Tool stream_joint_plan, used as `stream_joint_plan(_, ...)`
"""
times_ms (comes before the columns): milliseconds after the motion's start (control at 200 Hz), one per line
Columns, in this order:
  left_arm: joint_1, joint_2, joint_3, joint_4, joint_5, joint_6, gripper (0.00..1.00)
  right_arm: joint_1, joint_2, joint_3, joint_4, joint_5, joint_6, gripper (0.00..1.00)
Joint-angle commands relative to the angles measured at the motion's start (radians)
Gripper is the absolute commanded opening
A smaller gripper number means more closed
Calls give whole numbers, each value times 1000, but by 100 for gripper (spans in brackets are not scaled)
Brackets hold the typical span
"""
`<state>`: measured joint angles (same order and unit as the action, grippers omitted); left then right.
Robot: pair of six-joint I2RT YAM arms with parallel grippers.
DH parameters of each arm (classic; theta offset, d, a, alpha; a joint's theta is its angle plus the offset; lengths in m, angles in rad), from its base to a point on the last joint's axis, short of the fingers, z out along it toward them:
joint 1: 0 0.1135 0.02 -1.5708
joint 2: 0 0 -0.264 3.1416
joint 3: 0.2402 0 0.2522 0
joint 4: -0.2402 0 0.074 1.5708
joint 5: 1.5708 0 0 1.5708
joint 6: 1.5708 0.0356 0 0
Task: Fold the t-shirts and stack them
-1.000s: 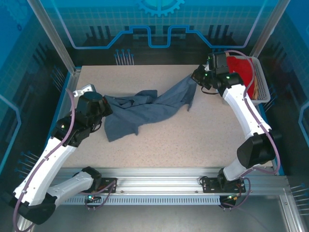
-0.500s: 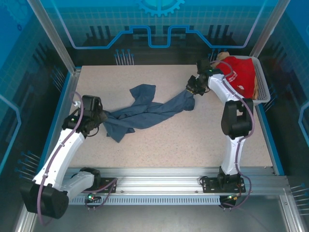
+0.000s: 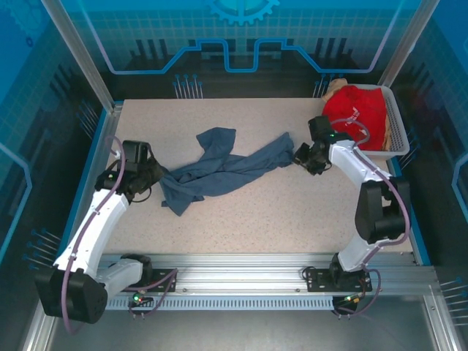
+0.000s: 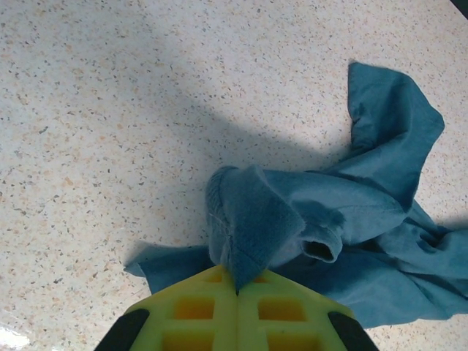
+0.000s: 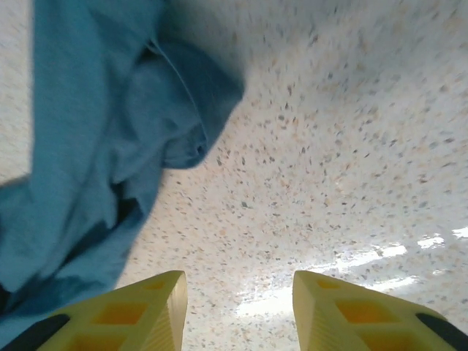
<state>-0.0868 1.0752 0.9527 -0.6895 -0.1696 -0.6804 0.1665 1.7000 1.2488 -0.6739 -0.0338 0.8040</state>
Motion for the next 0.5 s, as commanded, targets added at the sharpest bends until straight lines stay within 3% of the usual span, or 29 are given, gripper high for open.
stream_joint_plan(0, 10, 13, 30, 15, 28, -2, 0, 35, 94, 10, 105, -2, 10, 44)
stream_joint_plan(220, 10, 19, 40, 30, 41, -1, 0, 42, 263, 117, 149, -3, 27, 42)
stream_joint_plan(495, 10, 20, 56, 42, 63, -10, 0, 44, 357, 213, 149, 10, -3, 22)
